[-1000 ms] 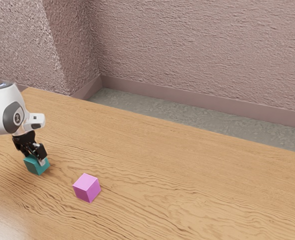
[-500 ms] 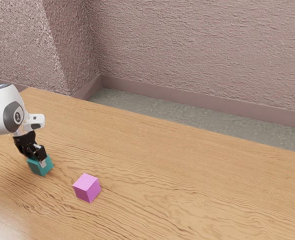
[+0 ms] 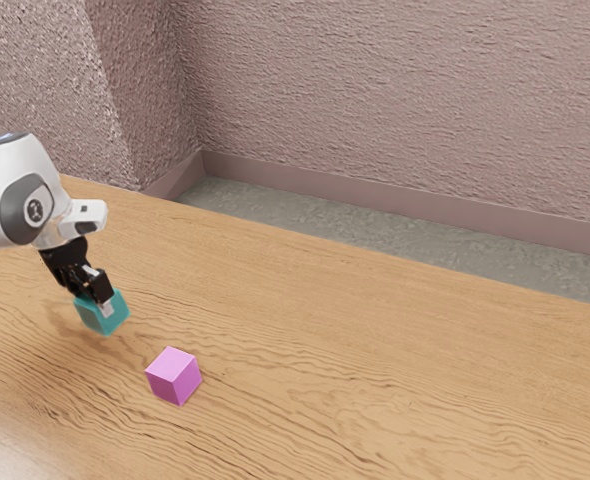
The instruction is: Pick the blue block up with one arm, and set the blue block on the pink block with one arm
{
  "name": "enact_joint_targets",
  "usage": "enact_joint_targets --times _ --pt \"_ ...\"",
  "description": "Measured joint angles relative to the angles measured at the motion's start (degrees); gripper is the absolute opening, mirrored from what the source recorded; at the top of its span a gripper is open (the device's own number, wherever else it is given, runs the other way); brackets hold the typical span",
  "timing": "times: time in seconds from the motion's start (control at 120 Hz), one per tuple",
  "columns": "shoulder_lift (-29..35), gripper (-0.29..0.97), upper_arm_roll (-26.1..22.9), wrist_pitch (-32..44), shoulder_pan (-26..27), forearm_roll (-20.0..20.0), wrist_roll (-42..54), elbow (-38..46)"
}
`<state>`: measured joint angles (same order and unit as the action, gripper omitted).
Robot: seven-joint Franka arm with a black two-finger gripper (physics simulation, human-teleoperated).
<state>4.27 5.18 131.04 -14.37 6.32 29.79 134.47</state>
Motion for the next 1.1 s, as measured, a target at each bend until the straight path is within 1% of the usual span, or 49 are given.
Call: enact_joint_targets --times 0.067,0.125,0.3,0.467,0.542,0.608,0.808,0.933,1.1 --pt "1.3 0.25 -1.4 -1.3 1.5 0.0 -1.9 0.2" --pt "1.9 0.22 -2.9 -2.5 2.1 0.1 -3.8 0.7" --pt "3.4 0.16 -7.3 -5.0 1.9 2.3 -9.7 2.8" --pt "3.5 0.16 -11.2 -6.2 1.7 3.7 -14.9 3.3" --pt "3.6 0.17 -12.1 -6.2 1.5 3.9 -16.9 3.3" --pt "4.3 0.19 -12.7 -5.7 1.4 3.8 -18.4 3.3" --pt "5.7 0.23 -13.5 -3.4 2.1 1.2 -21.9 5.3" --pt "6.2 0.25 -14.9 -2.7 2.9 -0.4 -22.9 5.9" --pt "6.3 0.27 -15.3 -2.4 2.9 -1.1 -23.7 6.1"
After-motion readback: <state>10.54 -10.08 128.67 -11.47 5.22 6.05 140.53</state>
